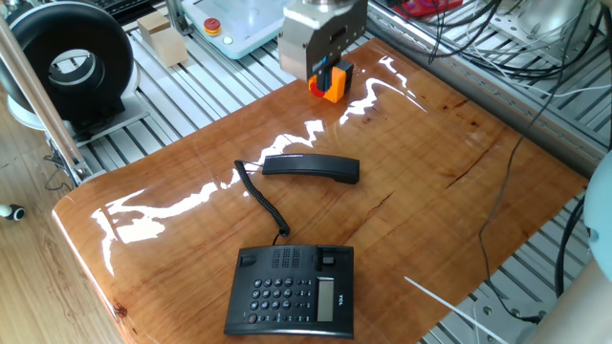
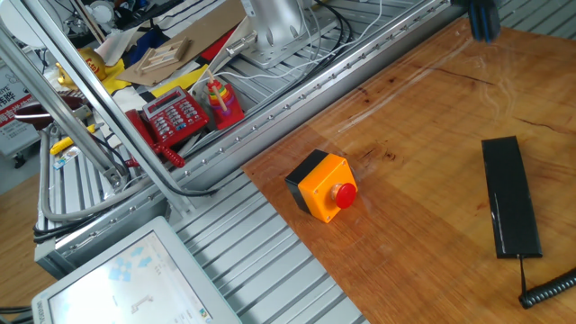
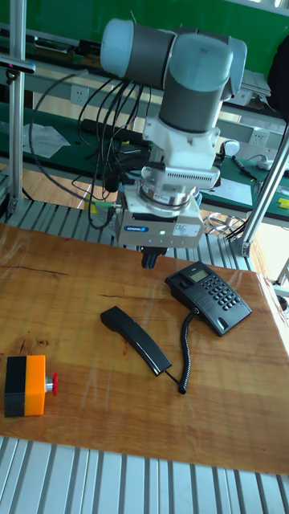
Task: Place the handset of the telephone on the corresponding phone cradle
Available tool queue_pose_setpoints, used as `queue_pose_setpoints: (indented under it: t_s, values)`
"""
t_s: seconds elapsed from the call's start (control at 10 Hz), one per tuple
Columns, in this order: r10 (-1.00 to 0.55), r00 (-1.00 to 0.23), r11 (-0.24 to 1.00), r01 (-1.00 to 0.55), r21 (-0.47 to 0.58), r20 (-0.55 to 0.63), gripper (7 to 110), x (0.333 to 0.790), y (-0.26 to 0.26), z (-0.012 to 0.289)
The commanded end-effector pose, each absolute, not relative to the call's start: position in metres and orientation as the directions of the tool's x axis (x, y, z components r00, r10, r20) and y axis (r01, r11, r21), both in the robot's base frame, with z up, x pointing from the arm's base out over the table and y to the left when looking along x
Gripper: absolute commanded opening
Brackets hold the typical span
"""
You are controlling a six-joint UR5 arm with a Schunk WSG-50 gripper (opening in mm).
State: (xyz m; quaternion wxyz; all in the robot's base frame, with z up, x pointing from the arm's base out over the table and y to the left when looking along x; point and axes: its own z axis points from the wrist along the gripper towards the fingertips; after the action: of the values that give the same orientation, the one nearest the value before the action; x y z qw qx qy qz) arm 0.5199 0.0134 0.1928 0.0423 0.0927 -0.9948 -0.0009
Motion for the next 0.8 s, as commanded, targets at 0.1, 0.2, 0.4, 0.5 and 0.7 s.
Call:
queue_pose_setpoints:
  t_s: [0.1, 0.2, 0.4, 0.5, 0.7]
  values:
    - [-0.194, -0.979, 0.981, -0.193, 0.024, 0.068, 7, 0.515, 0.016, 0.159]
    - [-0.189, -0.980, 0.982, -0.187, 0.029, 0.067, 7, 0.508, 0.022, 0.148]
    - [-0.163, -0.983, 0.986, -0.166, -0.028, 0.089, 7, 0.492, 0.025, 0.129]
    - [-0.162, -0.983, 0.986, -0.164, -0.027, 0.087, 7, 0.485, 0.030, 0.121]
    - [-0.155, -0.986, 0.987, -0.157, -0.030, 0.059, 7, 0.472, 0.033, 0.100]
